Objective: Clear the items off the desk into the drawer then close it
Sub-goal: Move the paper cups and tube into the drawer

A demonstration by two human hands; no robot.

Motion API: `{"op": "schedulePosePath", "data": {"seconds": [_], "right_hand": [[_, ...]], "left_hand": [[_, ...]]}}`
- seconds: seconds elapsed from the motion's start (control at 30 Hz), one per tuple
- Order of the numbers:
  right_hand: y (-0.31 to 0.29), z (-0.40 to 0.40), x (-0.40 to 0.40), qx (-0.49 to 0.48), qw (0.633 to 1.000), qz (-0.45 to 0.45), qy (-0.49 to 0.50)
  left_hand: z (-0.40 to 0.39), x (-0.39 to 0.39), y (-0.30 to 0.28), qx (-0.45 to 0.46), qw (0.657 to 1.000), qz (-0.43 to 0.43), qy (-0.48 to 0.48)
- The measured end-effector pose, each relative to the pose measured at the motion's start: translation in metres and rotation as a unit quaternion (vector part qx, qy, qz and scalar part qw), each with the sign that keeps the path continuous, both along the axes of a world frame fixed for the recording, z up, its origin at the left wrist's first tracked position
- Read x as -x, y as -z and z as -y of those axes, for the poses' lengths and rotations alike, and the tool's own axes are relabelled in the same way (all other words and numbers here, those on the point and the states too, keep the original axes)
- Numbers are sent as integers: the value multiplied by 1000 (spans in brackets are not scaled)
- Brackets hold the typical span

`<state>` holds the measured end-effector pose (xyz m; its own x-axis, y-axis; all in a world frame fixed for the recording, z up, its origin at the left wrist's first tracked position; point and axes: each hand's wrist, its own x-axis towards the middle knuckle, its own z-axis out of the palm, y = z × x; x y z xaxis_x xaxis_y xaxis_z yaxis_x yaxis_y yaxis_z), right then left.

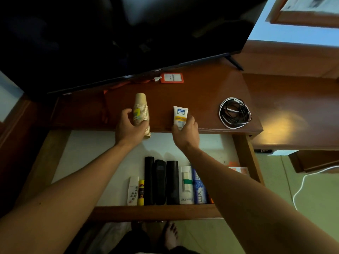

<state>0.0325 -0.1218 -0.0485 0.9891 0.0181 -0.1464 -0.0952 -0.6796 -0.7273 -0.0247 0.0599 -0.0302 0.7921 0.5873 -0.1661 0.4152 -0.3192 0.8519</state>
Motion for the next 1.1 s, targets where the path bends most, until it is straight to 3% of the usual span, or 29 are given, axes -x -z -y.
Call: {"op": "schedulePosePath", "data": {"seconds": [0.27, 0.47, 0.8, 1.1], "right_hand": [[19, -21, 77, -52, 993, -53, -92], [42, -46, 120, -62, 983, -119, -126], [63, -106, 133, 62, 951, -248, -176], [69, -138, 140, 136, 935, -278, -174]], "left_hand": [[-8, 70, 18, -48, 998, 33, 35], [-42, 126, 50, -53, 994, -28, 88], [-98, 149, 93, 0, 968, -219, 120], [-117, 153, 104, 18, 951, -259, 167]]}}
